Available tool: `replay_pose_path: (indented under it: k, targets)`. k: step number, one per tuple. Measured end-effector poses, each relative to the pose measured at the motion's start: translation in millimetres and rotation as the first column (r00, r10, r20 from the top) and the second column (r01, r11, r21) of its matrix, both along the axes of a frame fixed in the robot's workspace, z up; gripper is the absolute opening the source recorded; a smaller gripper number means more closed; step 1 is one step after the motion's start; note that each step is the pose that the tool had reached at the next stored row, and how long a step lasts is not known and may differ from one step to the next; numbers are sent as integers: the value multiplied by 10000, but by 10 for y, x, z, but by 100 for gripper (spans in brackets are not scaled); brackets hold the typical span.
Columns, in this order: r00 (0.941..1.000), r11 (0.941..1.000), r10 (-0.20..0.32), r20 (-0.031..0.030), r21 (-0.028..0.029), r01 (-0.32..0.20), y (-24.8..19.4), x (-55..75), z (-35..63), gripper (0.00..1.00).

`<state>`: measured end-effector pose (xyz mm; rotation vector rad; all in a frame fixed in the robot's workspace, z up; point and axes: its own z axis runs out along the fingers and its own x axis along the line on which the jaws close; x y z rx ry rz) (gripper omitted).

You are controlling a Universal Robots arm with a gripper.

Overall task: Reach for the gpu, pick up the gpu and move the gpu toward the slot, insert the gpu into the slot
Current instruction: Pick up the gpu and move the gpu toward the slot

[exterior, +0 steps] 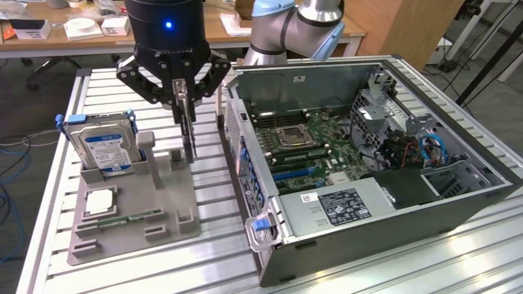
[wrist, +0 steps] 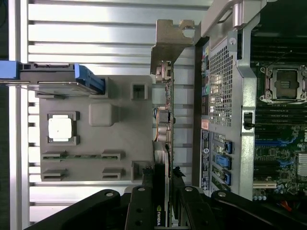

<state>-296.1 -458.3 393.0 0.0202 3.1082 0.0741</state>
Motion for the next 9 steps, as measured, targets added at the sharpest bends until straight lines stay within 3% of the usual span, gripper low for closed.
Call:
replay_pose_path:
  k: [9]
  targets:
    - [10000, 10000, 2, -5, 0, -2, 0, 9, 74, 26]
